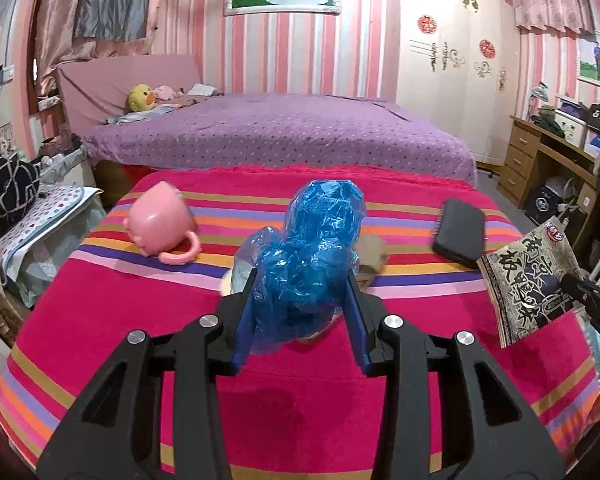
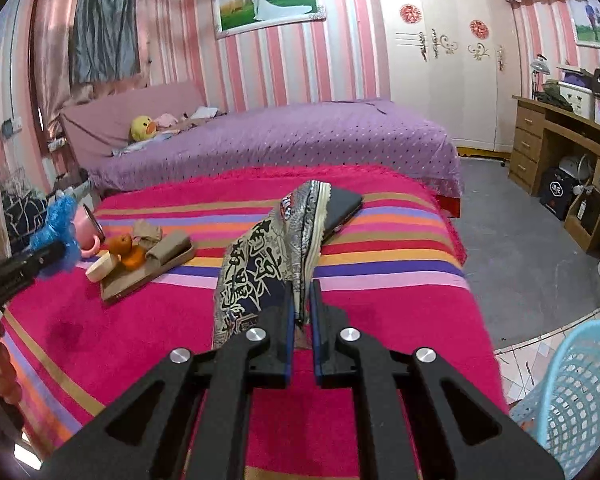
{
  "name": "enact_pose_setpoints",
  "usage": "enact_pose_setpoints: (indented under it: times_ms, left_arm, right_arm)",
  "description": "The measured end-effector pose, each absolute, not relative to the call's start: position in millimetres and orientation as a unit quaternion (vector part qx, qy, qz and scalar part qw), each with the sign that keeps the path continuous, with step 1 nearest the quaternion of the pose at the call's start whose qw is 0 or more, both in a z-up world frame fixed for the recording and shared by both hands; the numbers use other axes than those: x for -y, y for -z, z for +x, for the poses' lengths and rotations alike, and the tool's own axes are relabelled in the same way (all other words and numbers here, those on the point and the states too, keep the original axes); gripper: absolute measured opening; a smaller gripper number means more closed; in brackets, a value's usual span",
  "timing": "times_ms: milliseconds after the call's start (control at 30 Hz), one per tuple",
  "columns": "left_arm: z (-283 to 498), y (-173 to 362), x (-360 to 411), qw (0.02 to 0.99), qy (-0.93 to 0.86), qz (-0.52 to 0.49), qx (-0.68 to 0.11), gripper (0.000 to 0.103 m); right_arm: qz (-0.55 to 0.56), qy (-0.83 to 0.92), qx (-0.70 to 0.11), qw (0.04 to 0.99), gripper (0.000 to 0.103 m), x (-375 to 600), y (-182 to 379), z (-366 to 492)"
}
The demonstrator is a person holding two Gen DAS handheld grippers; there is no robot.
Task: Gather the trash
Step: 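Grasp the printed snack packet with the right tool while the left tool holds the blue bag, then carry the blue bag and snack packet with both tools over the blue basket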
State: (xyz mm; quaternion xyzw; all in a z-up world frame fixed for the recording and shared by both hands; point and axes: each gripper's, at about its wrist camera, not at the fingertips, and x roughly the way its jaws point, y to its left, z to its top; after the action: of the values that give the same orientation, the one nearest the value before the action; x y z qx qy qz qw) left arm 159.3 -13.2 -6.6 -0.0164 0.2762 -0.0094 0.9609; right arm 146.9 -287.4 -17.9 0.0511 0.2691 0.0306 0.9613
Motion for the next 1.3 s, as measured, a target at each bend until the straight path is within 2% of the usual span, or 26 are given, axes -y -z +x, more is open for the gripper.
enact_pose_setpoints:
  times_ms: [700,867,1100,1300]
  left_arm:
    - [145,14,110,0.959,0.063,0.021,-0.276,0.038]
    - [132,4,128,0.957,0.082,-0.004,-0.28,0.038]
    - [89,-7,194,0.956,0.135,0.019,-0.258,0.038]
    - [71,7,261,0.94,0.195,0.029,-0.28,0.038]
  right_arm:
    - [0.032,0.002,-0.277,0.96,0.007,354,16,111]
    - [0.036,0.01,-0.266,0.963,0.007,376,6,86]
    - [0.051,0.06,-0.259,0.963,0.007,431,-3,36]
    - [0.069,0.113,-0.263,0.956,0.007,489,6,6]
